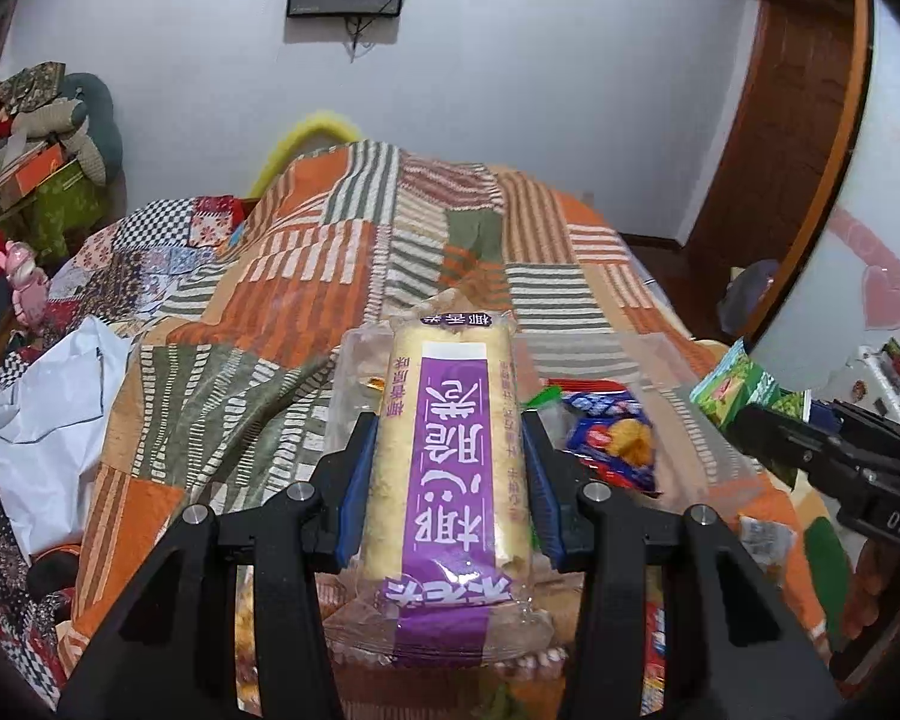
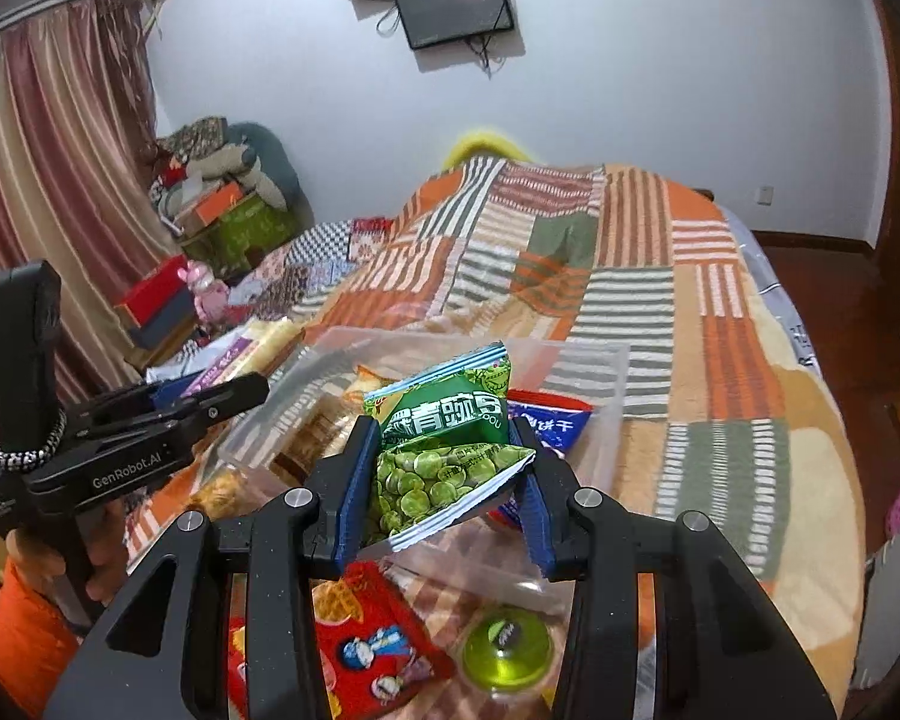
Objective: Organize snacks
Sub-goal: 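Carry the biscuit bar and pea bag over the clear box and open both tools, then grasp the puff-snack bag with the left tool while the right tool grasps the silver-yellow wrapper bag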
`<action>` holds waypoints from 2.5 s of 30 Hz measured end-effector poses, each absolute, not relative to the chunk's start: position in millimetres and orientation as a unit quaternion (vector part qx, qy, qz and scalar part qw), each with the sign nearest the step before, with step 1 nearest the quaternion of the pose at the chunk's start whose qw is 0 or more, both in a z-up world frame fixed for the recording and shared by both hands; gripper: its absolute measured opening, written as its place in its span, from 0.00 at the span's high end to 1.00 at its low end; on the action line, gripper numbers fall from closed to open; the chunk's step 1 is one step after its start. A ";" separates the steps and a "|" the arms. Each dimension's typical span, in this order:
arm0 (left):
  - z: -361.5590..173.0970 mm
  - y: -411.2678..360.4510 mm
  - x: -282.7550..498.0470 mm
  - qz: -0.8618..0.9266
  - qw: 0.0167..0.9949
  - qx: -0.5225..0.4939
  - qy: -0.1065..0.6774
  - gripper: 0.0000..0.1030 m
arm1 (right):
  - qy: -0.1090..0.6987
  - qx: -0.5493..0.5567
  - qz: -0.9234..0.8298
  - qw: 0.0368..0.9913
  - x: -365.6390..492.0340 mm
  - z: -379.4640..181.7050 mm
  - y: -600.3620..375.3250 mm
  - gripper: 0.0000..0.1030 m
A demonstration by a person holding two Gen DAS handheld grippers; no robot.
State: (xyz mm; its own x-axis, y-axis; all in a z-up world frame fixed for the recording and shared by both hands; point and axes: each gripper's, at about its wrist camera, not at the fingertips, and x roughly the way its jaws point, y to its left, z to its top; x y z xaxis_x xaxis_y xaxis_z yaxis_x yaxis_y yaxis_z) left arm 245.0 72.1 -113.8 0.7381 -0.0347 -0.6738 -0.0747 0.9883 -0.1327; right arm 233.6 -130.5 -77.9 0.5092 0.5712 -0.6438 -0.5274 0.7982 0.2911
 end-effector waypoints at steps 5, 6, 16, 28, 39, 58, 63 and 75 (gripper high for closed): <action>-127.6 78.7 264.8 0.020 0.920 -0.076 0.384 0.56 | 0.416 0.022 0.323 0.850 249.8 -98.4 -118.1 0.62; -129.9 80.6 267.3 0.022 0.919 -0.077 0.386 0.56 | 0.421 0.020 0.323 0.848 251.8 -101.8 -116.6 0.62; -151.0 94.8 282.8 0.027 0.903 -0.107 0.416 0.56 | 0.440 -0.009 0.324 0.838 256.0 -116.0 -100.9 0.61; -142.5 85.1 264.2 0.016 0.909 -0.071 0.411 0.54 | 0.437 -0.026 0.312 0.843 248.9 -109.9 -100.8 0.52; -116.2 98.9 218.6 0.024 0.919 -0.071 0.388 0.41 | 0.392 -0.022 0.302 0.869 219.2 -73.1 -130.0 0.35; -137.2 136.2 170.0 0.066 0.903 -0.052 0.422 0.32 | 0.417 0.022 0.223 0.881 190.7 -90.1 -207.6 0.27; -161.0 147.8 174.0 0.069 0.888 -0.060 0.451 0.32 | 0.450 0.041 0.196 0.870 192.7 -114.6 -223.4 0.27; -195.8 159.0 177.7 0.048 0.873 -0.099 0.474 0.30 | 0.497 0.044 0.179 0.848 200.2 -148.2 -228.4 0.27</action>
State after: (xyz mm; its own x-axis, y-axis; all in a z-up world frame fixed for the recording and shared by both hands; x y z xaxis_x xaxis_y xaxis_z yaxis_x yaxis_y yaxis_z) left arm 177.7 159.0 -195.8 0.5456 -0.0094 -0.8380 -0.1786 0.9757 -0.1272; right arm 200.2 -228.4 -148.2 0.4425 0.3484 -0.8263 -0.2605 0.9317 0.2533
